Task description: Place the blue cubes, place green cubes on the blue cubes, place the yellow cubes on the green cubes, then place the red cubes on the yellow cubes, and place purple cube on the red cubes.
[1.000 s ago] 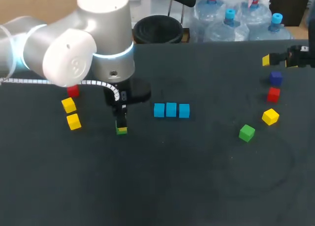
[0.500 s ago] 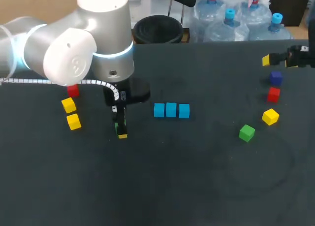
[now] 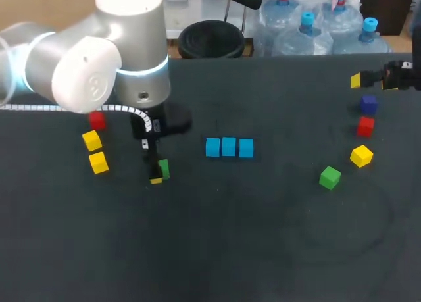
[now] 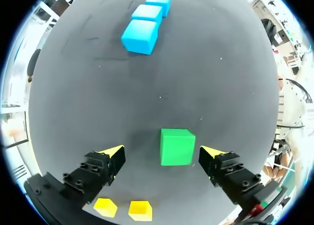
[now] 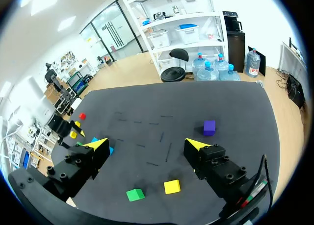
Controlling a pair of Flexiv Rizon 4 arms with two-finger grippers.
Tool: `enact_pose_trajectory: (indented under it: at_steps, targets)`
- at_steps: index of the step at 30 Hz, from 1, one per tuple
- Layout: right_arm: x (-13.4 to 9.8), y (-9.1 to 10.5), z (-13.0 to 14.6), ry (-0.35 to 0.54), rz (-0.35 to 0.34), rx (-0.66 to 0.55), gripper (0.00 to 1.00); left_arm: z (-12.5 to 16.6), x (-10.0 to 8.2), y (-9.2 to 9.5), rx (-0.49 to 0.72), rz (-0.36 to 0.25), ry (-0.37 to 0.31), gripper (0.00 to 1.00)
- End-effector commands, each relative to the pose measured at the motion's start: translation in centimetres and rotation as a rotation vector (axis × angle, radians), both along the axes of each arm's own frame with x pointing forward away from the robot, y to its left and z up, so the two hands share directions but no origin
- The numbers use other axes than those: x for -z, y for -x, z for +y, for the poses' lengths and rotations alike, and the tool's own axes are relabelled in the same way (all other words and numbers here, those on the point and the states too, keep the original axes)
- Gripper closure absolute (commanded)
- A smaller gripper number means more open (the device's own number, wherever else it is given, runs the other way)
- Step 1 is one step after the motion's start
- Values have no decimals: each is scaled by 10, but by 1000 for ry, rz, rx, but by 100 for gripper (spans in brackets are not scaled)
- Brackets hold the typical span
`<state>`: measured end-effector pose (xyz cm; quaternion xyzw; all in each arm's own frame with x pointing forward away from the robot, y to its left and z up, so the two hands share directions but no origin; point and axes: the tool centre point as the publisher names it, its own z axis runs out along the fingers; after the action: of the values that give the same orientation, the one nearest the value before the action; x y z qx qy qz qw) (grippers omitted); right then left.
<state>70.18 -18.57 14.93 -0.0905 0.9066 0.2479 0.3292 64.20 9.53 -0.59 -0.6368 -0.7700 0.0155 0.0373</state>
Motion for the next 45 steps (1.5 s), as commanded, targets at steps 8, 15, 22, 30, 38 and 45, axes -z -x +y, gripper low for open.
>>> enact_pose_trajectory:
  at_steps: [8, 15, 22, 30, 38, 45]
  targets:
    - [0, 1, 0, 2, 0, 1, 0, 2, 1, -1, 0, 0, 16, 0]
    - [0, 1, 0, 2, 0, 1, 0, -1, 1, -5, 13, 1, 30, 0]
    - [0, 1, 0, 2, 0, 1, 0, -1, -1, -9, 18, -12, 30, 54]
    - [0, 1, 0, 2, 0, 1, 0, -2, -1, -9, 24, -14, 34, 100]
    - [0, 1, 0, 2, 0, 1, 0, -4, -4, -7, 34, -17, 39, 100]
    - [0, 1, 0, 2, 0, 1, 0, -1, -3, -8, 25, -13, 42, 19]
